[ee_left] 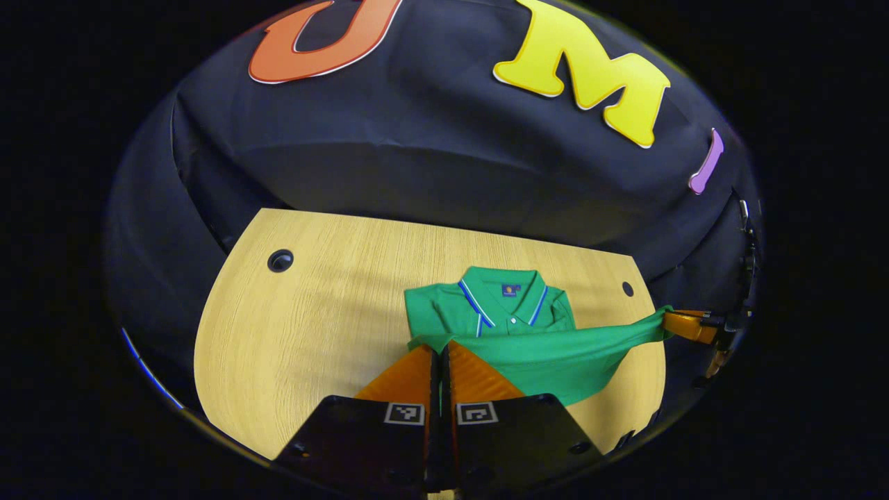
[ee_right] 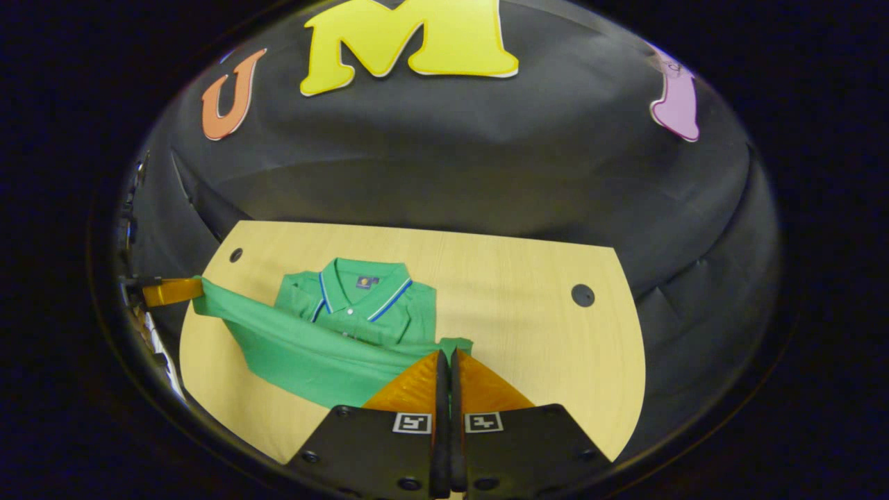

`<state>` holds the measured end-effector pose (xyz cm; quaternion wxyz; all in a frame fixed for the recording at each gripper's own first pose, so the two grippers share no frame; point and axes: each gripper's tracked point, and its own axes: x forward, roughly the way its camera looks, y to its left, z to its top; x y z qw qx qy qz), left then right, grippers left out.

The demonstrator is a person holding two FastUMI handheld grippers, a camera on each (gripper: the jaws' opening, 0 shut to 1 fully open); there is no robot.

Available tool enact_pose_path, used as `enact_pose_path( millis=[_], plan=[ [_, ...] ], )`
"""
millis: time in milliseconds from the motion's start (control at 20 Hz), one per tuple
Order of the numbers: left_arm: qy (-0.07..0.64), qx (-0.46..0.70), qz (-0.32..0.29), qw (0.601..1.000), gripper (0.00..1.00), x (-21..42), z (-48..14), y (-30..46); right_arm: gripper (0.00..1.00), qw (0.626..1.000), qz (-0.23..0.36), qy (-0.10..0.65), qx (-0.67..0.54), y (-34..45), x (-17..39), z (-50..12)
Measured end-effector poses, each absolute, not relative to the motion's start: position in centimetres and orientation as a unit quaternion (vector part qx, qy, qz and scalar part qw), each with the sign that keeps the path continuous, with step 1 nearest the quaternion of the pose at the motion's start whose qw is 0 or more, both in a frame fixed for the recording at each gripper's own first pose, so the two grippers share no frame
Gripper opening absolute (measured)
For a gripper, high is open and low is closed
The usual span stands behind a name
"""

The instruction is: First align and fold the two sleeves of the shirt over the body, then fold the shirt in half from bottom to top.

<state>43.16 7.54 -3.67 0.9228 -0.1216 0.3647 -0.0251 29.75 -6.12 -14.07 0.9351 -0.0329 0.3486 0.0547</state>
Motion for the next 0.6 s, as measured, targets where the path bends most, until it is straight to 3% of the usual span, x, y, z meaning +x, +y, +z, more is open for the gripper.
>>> enact_pose_path(
  millis=[300,600],
  plan=[
    [0.387,-0.091,-0.013,0.918,0.03,49.4,-9.7,7.0,0.03,0.928,0.056,0.366,-0.038,-5.8,37.1,-19.8],
    [0.419,-0.093,0.013,0.903,0.03,51.5,-15.2,7.5,0.0,0.924,0.062,0.378,-0.006,-5.7,41.2,-24.6]
  ],
)
